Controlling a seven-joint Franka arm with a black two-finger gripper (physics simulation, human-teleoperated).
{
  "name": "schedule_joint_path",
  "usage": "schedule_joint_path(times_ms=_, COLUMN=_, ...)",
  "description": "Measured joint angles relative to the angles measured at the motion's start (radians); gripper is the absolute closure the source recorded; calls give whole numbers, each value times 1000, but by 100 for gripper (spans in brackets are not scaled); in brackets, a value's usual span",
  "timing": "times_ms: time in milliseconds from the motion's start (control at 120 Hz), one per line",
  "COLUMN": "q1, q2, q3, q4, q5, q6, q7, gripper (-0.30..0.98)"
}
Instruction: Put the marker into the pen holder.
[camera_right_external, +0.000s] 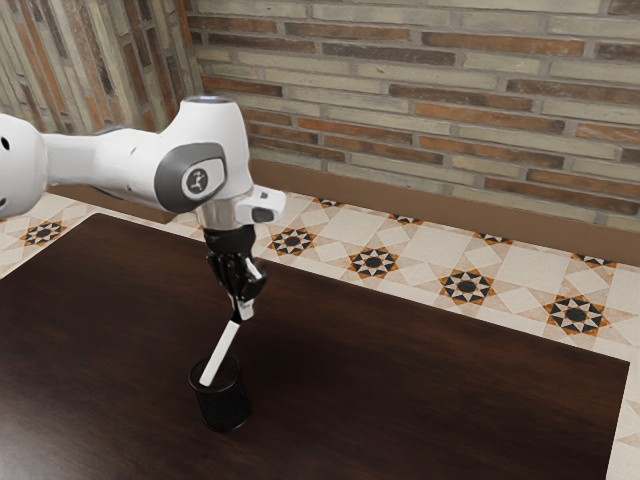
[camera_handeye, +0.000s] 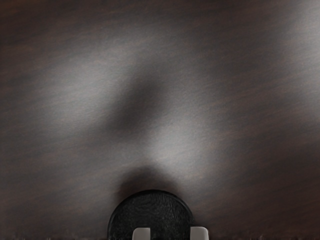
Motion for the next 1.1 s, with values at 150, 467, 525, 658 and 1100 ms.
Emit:
schedule_joint_path(times_ms=150, q1=2, q2=-9, q3=1, q4=-20, q5=7, q6=17, q7=-1, gripper=79)
schedule_joint_path(times_ms=467, q1=-4, q2=-6, q3=1, q4=-49, q5=12, q6=46, q7=-5, gripper=79)
schedule_joint_path(times_ms=525, q1=-4, q2=-7, q3=1, q4=-57, q5=12, q6=49, q7=-6, gripper=79)
schedule_joint_path(times_ms=658, q1=-2, q2=-9, q3=1, q4=-81, q5=13, q6=52, q7=-10, gripper=79)
schedule_joint_path(times_ms=1100, q1=128, q2=43, q3=-64, q4=453, q5=141, q6=-106, q7=7, gripper=17)
